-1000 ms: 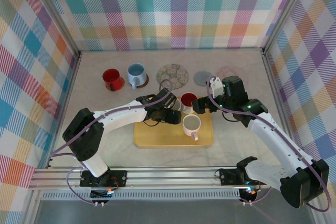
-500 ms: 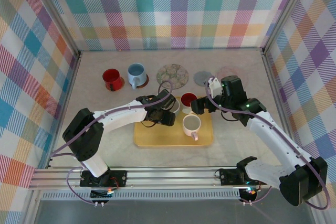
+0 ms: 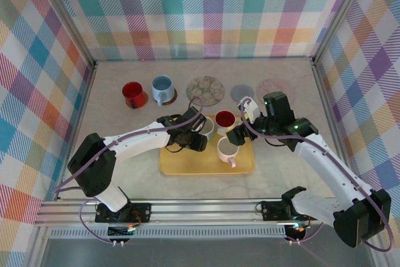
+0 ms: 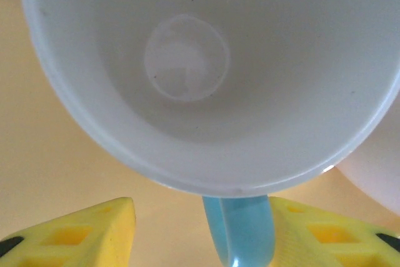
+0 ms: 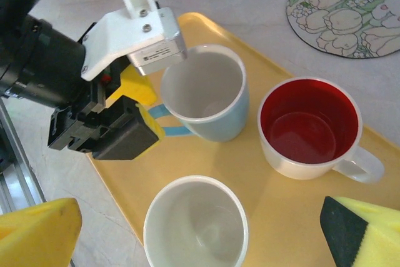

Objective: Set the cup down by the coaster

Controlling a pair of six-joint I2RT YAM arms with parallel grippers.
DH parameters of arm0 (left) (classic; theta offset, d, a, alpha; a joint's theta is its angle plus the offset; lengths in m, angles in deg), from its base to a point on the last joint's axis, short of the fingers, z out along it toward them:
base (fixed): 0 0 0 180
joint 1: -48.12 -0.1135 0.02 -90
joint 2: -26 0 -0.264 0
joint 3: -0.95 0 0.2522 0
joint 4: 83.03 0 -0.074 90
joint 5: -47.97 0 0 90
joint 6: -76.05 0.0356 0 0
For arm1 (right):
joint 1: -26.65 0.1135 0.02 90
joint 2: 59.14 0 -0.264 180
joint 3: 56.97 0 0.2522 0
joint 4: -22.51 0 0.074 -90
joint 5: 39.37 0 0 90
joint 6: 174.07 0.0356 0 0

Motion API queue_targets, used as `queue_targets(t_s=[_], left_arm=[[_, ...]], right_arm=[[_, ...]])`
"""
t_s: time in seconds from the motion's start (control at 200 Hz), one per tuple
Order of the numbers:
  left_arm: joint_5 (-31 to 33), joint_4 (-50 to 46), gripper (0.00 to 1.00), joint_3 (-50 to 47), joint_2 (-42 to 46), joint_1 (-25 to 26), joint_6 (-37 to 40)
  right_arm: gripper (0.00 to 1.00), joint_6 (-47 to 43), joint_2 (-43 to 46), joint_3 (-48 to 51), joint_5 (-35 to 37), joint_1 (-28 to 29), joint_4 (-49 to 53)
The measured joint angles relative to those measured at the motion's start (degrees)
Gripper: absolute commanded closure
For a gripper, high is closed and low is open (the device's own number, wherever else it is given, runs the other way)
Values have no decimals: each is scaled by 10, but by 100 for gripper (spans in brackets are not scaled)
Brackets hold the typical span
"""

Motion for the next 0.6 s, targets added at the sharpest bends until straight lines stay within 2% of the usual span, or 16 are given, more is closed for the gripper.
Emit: queue_targets(t_s=[0.17,0.6], left_arm=[[-1,5,46,0,-1,0,3],[9,13,56,15,-48,1,24]], right_arm=[[1,-19,8,5,-5,0,5],[1,-22,9,11,-3,0,7]])
